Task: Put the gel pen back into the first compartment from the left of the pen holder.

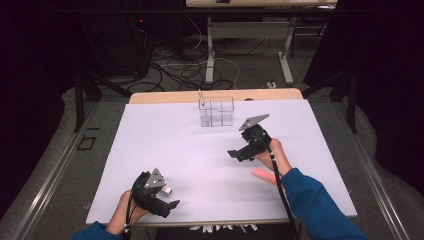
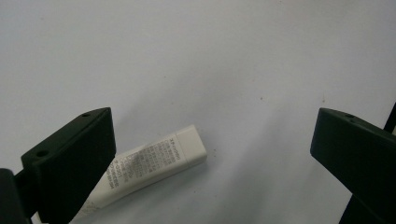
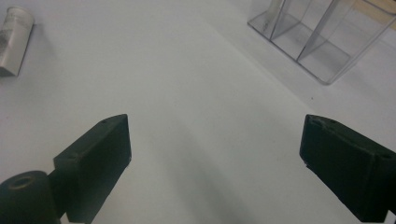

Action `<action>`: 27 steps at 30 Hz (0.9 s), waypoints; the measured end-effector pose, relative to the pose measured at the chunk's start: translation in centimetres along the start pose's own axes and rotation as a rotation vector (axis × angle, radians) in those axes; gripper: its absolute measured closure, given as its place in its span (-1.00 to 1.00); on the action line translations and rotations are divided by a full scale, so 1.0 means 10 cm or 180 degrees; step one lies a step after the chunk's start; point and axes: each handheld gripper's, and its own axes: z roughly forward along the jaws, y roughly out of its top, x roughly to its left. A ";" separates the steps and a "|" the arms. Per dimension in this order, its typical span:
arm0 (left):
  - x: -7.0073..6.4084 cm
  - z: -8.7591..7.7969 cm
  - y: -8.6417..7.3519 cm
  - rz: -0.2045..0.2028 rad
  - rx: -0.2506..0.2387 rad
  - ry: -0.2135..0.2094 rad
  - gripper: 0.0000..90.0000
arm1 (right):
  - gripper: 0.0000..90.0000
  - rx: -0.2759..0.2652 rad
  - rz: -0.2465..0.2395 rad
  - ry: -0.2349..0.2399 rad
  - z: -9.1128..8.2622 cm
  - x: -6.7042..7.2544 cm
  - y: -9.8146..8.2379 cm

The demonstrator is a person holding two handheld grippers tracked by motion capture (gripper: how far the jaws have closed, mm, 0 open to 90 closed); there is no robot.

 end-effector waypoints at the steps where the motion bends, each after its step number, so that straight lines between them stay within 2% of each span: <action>1: 0.00 0.00 0.00 0.0001 0.0004 0.0001 -0.99 | -0.83 -0.0010 0.0008 -0.0033 -0.01 0.01 -0.04; 3: 0.01 -0.01 0.01 0.0011 0.0050 -0.0036 -0.99 | -0.85 -0.0020 -0.0011 -0.0006 -0.05 0.01 -0.10; 5: 0.00 0.00 0.00 0.0000 -0.0001 -0.0001 -0.99 | -0.87 0.0028 0.0015 -0.0003 -0.09 0.02 -0.15; 6: 0.00 0.00 0.00 0.0000 0.0001 0.0000 -0.99 | -0.88 -0.0047 0.0024 -0.0035 -0.09 0.04 -0.18; 7: 0.00 0.00 0.00 0.0005 0.0026 -0.0018 -0.99 | -0.89 0.0021 0.0011 0.0002 -0.13 0.04 -0.21; 11: 0.00 -0.01 0.01 0.0012 0.0061 -0.0047 -0.99 | -0.93 0.0070 0.0000 -0.0002 -0.19 0.05 -0.33; 14: -0.01 0.00 0.00 0.0005 -0.0005 -0.0005 -0.99 | -0.96 0.0029 0.0016 -0.0025 -0.22 0.06 -0.41; 18: 0.00 -0.01 0.01 0.0022 0.0058 -0.0055 -0.99 | -0.97 0.0051 0.0029 0.0016 -0.25 0.08 -0.51; 22: 0.00 0.00 -0.01 0.0017 -0.0003 -0.0003 -0.99 | -1.00 0.0076 0.0031 0.0033 -0.32 0.12 -0.59; 24: 0.00 0.00 -0.01 0.0007 0.0006 0.0001 -0.99 | -1.00 0.0035 -0.0006 0.0017 -0.37 0.12 -0.64; 25: 0.00 0.00 -0.01 0.0006 0.0007 -0.0001 -0.99 | -1.00 0.0012 0.0048 0.0018 -0.40 0.13 -0.66; 27: 0.00 0.00 -0.01 -0.0001 0.0034 -0.0026 -0.99 | -1.00 0.0003 0.0039 -0.0001 -0.45 0.12 -0.71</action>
